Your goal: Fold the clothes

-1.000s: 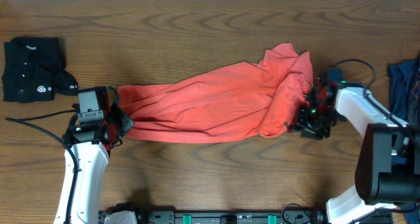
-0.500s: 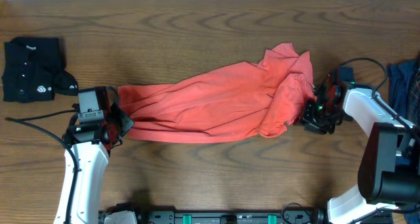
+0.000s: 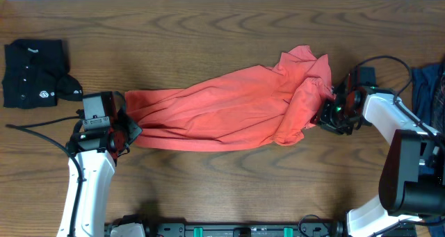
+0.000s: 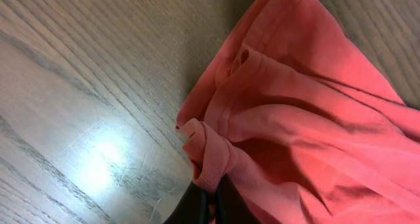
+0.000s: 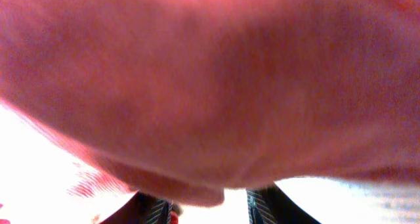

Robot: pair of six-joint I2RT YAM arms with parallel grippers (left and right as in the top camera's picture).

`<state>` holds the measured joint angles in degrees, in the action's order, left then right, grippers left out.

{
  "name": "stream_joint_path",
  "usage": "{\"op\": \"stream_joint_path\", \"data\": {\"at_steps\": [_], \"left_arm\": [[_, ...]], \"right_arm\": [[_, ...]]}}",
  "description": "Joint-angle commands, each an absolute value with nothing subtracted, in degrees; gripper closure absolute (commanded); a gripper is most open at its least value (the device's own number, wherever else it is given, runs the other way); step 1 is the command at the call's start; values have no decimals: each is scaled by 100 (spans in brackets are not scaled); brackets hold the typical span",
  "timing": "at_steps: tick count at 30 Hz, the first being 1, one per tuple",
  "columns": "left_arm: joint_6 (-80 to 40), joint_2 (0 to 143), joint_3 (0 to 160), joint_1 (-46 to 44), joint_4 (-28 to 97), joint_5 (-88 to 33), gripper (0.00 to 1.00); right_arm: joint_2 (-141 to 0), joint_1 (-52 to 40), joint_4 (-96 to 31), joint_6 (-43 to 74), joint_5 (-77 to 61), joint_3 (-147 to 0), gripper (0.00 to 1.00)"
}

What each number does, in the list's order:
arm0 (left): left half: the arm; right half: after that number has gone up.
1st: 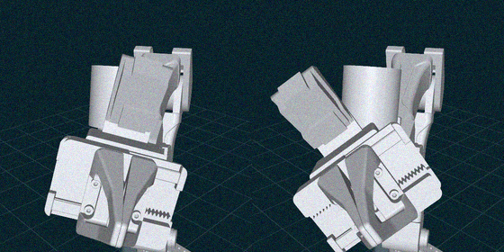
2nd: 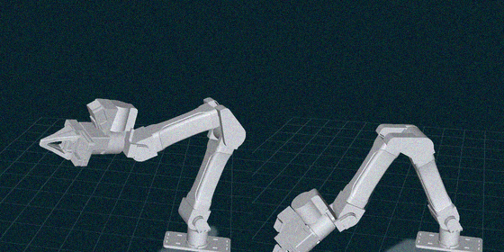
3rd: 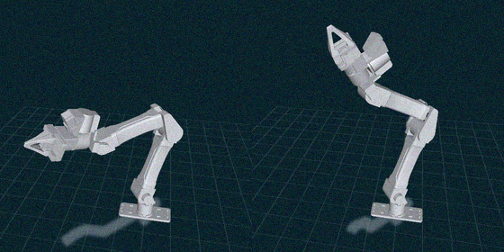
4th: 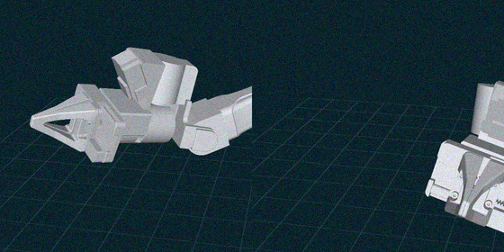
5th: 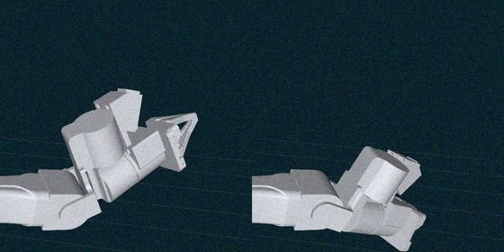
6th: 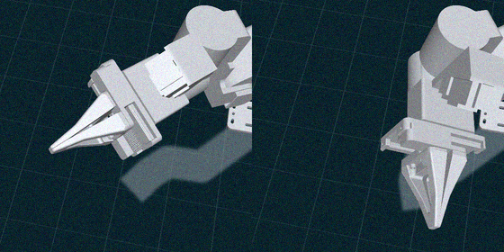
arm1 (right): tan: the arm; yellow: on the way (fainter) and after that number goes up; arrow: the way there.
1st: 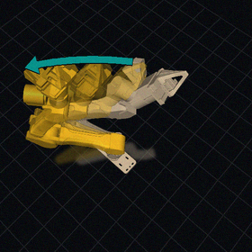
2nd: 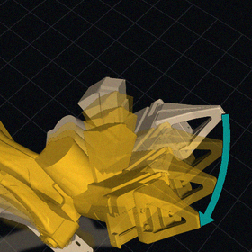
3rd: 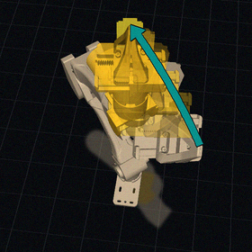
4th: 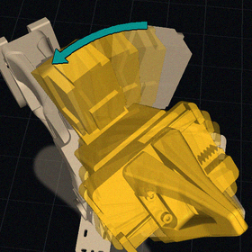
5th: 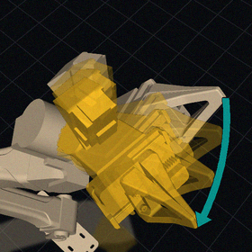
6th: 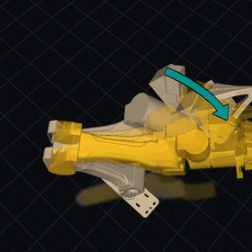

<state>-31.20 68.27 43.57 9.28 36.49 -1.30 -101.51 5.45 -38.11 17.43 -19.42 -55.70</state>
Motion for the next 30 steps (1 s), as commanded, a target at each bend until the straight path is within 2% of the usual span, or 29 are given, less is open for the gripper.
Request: {"op": "stream_joint_path", "data": {"at_steps": [1, 8, 11, 12, 14, 23, 30], "left_arm": [[-3048, 6849, 4447, 952, 3632, -43, 94], [-3048, 6849, 4447, 952, 3632, -43, 94], [-3048, 6849, 4447, 952, 3634, -43, 94], [-3046, 6849, 4447, 952, 3634, -43, 94], [-3046, 6849, 4447, 952, 3634, -43, 94], [-3048, 6849, 4447, 952, 3632, -45, 94], [-3072, 6847, 4447, 952, 3573, -75, 94]], "right_arm": [[-10125, 423, -3638, 1839, -2045, -5555, 65], [-10125, 62, -3236, 1815, -2137, -5555, 59], [-10125, -47, -3260, 1809, -2119, -5553, 61], [-10125, -71, -3282, 1796, -2117, -5553, 69], [-10125, -89, -3330, 1813, -2119, -5542, 99], [-10057, -71, -3715, 1789, -1428, -5583, 99], [-9201, -78, -4805, 1559, -980, -6289, 99]]}}
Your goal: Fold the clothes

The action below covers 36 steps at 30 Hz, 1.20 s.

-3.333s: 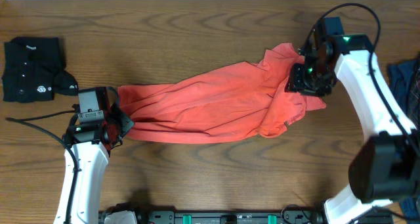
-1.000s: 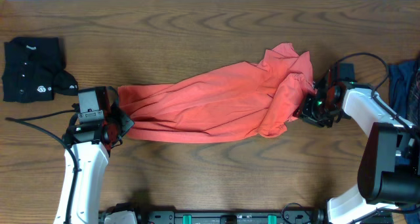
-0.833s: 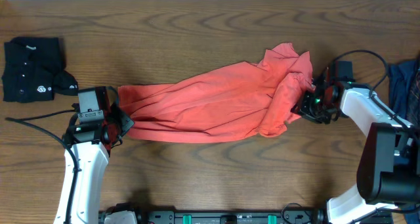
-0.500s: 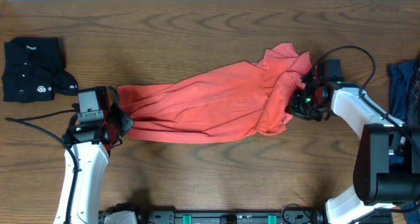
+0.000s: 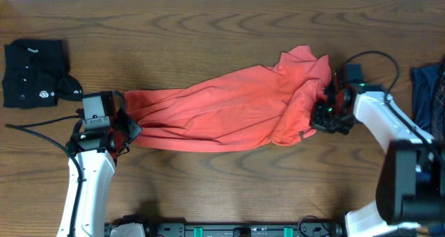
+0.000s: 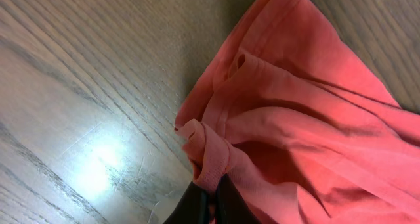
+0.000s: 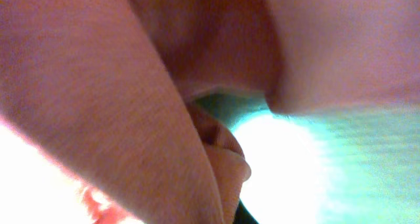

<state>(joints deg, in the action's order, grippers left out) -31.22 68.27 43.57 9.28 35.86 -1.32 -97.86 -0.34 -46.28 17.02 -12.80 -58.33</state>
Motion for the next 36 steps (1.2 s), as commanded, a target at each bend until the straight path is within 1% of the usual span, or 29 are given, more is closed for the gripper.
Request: {"op": "stream_joint_path", "data": {"at_steps": [1, 5, 9, 14, 18, 22, 30, 36], "left_arm": [[-3074, 6847, 4447, 952, 3573, -95, 94], [-3074, 6847, 4447, 952, 3579, -115, 94], [-3072, 6847, 4449, 952, 3592, -115, 94], [-3068, 6847, 4449, 952, 3592, -285, 94], [-3044, 6834, 4449, 950, 3618, -408, 94], [-2906, 6746, 4480, 790, 3583, -410, 94], [-2770, 6012, 4707, 342, 3599, 69, 94], [-2991, 5529, 4707, 346, 4228, 246, 94]], "right_arm": [[-9032, -78, -4974, 1559, -961, -6412, 99], [-8383, -78, -5651, 1586, -963, -6781, 99], [-7961, -80, -6257, 1741, -937, -6803, 99], [-7907, -82, -6936, 1800, -943, -6779, 99], [-7907, -84, -7188, 1793, -945, -6775, 99], [-7907, -82, -7054, 1769, -943, -6775, 99], [-7909, -82, -6104, 1575, -969, -6777, 99], [-7909, -82, -6077, 1579, -987, -6777, 99]]}}
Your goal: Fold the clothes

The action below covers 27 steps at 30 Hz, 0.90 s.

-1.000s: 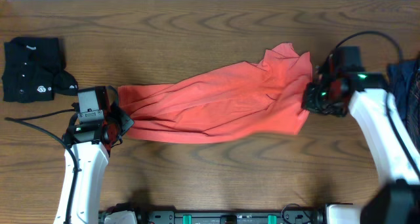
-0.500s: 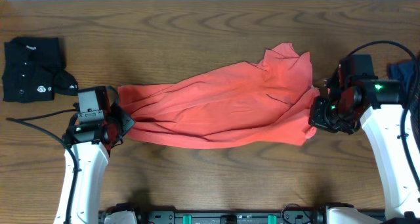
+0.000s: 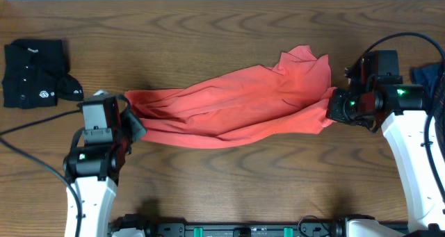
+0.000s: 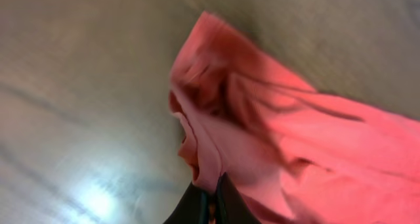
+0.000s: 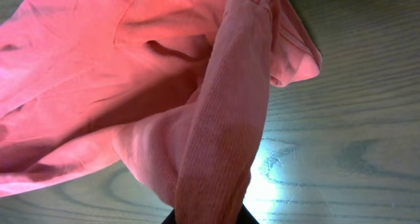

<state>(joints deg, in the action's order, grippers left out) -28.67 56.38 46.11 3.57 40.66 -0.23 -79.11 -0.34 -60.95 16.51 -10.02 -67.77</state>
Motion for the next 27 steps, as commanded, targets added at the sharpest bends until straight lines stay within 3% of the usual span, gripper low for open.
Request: {"op": "stream_joint_path", "data": {"at_steps": [1, 11, 16, 27], "left_arm": [[-3074, 5492, 4707, 346, 4423, 246, 94], [-3846, 5435, 4707, 344, 5671, 104, 94], [-3848, 5419, 4707, 346, 5221, 108, 94], [-4088, 6228, 4694, 346, 4716, 161, 94]], "right_arm": [[-7909, -82, -6080, 1579, -987, -6777, 99], [-7909, -80, -6020, 1468, -985, -6779, 99], [-7915, -82, -5544, 913, -989, -6779, 99], [-8643, -82, -4956, 843, -1553, -6794, 99]]}}
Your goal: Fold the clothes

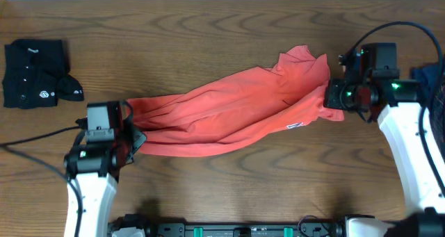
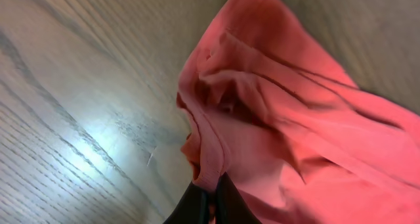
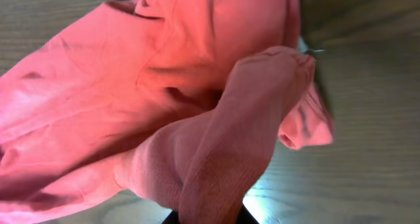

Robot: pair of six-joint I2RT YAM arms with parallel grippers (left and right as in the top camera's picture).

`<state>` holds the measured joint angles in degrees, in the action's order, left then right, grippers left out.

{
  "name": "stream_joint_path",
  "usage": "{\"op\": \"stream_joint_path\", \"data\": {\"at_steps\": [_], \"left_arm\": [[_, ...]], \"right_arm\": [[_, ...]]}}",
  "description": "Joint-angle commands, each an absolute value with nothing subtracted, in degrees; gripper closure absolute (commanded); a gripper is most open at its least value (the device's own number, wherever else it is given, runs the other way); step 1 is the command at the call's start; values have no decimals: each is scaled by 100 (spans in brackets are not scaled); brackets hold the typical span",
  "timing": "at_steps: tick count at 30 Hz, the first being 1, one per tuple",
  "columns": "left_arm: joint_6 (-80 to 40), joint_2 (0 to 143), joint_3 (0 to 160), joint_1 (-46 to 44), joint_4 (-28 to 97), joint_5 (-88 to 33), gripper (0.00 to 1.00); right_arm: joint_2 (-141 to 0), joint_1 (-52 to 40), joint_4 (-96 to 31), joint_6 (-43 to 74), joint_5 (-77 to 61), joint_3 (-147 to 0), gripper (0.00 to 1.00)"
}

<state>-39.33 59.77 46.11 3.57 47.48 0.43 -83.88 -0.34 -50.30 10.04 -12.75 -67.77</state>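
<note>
A salmon-red shirt stretches in a long slanted band across the middle of the wooden table, low at the left, higher at the right. My left gripper is shut on its left hem. At the right end my right gripper is shut on a ribbed edge of the shirt. A small white label shows on the lower right fold. Bunched folds of the shirt fill the left wrist view.
A folded black garment lies at the far left of the table. A blue garment shows at the right edge, behind my right arm. Cables trail from both arms.
My right gripper has moved up and a little left with its end of the shirt. My left gripper has moved slightly down. The shirt now slants and its white label shows.
At first my left gripper held the left hem while my right gripper was at the bunched right end. That gripper was pressed into the fold, then held it pulled out to the right, the bunch gone. Now the shirt hangs stretched and slanted between both grippers.
</note>
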Motion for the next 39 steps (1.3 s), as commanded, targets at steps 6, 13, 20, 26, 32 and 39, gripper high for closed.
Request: {"op": "stream_joint_path", "data": {"at_steps": [6, 13, 20, 26, 32, 39], "left_arm": [[-4086, 6871, 4694, 346, 4132, 244, 94], [-4235, 6991, 4694, 379, 3721, 379, 94], [-4453, 6984, 4694, 744, 3962, 410, 94], [-4646, 6984, 4694, 1033, 4176, 390, 94], [-4772, 6987, 4694, 1238, 4174, 390, 94], [-4722, 7091, 4692, 1258, 4259, 410, 94]], "right_arm": [[-9308, -117, -5028, 666, -1662, -7428, 99], [-10057, -137, -5118, 591, -1682, -8659, 99], [-10914, -320, -5142, 683, -1796, -9533, 99], [-11454, -478, -5019, 722, -1846, -9581, 99], [-11605, -491, -4829, 722, -1846, -9585, 99], [-11633, -395, -4665, 812, -1848, -9596, 99]]}}
